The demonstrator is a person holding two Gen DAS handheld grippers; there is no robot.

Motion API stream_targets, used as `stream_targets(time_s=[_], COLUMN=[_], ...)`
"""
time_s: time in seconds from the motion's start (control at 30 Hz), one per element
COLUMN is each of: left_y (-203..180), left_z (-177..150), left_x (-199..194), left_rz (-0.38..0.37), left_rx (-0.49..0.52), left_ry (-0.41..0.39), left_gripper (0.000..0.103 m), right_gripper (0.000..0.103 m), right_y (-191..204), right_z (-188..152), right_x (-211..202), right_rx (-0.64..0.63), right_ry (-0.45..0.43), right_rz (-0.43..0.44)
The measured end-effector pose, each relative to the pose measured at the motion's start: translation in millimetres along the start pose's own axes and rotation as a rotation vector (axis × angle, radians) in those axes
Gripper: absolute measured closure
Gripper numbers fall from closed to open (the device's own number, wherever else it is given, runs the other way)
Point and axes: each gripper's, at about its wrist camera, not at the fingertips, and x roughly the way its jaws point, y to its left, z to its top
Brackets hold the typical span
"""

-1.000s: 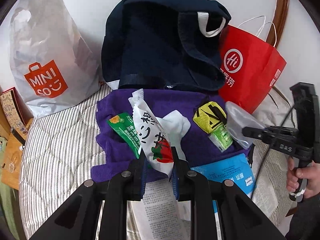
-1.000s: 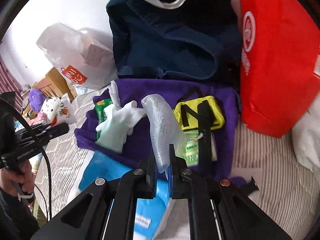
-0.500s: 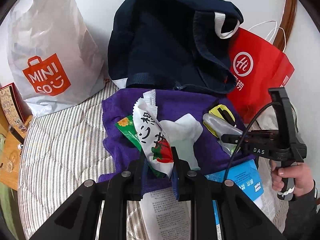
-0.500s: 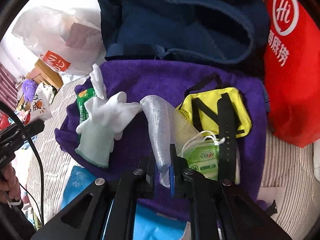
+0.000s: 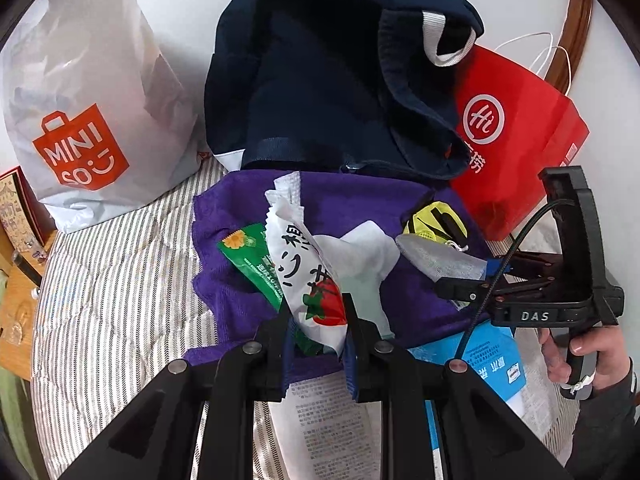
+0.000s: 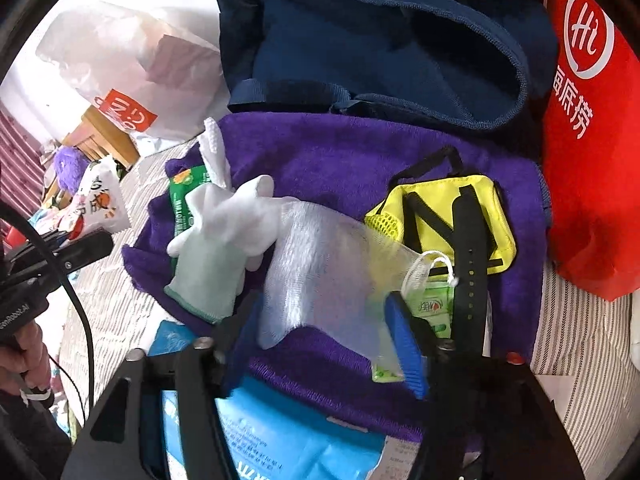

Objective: Organize soft objects
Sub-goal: 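Carry the plastic bag onto the towel and release while the left tool carries the packet there, then lower the tomato-print packet onto the towel and open the left tool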

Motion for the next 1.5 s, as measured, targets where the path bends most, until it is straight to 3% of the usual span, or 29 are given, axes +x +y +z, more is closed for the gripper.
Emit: stream_targets(time_s=[0.13, 0.5, 1.0, 1.3, 1.5], left_y=[-3, -18, -76, -88, -87], left_z=[-1, -1, 16, 22, 21], left_x=[-2, -2, 55, 89, 100], left_rz=[0.002, -0.023, -0.096, -0.082, -0.066], left_rx=[0.006, 0.023, 0.107, 0.129, 0.108], left_ry=[0.000, 0.004, 0.102, 0.159, 0.190], left_gripper=[0.083, 0.083, 0.083, 0.083, 0.068], right_gripper=[0.024, 0.023, 0.023, 0.023, 0.023], right_y=[-2, -9, -60, -88, -104], right_z=[1, -3, -72, -108, -123], right_x=[-11, -38, -101, -115, -107], right_rx=[0.014, 0.052, 0.111, 0.221, 0.266], right_ry=[-0.033, -0.069, -0.133, -0.142, -0.105], right_rz=[0.005, 0.017, -0.062, -0.067, -0.078])
